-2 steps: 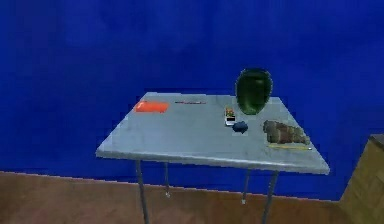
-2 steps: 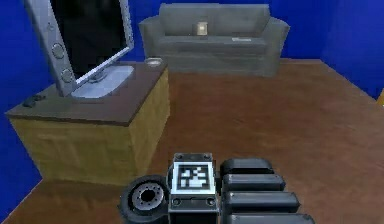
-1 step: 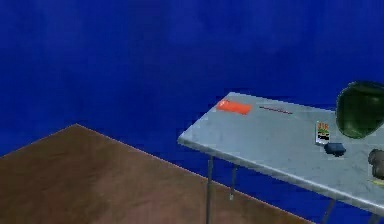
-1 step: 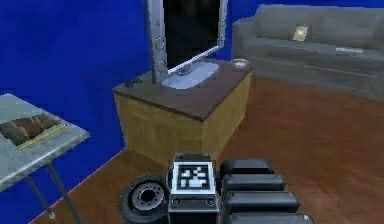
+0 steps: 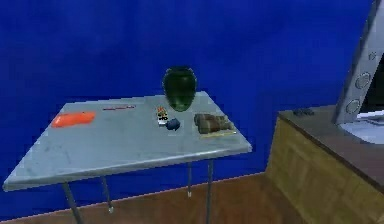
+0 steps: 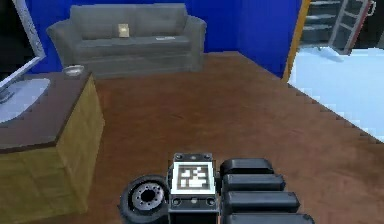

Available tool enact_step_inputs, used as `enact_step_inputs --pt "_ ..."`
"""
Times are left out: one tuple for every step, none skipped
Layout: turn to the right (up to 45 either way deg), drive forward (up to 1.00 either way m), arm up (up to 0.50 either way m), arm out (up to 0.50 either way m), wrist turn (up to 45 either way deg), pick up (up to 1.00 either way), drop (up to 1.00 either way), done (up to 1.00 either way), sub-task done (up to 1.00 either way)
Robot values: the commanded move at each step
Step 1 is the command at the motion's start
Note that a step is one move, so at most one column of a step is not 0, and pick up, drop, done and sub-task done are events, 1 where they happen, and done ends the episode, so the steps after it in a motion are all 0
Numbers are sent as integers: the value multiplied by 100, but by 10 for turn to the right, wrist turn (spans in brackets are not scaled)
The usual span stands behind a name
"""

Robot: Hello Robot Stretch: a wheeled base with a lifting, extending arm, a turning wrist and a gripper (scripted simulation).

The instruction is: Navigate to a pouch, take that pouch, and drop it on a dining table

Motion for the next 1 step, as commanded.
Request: enact_step_inputs --pt "150 0 0 0 0 0 0 0 0"
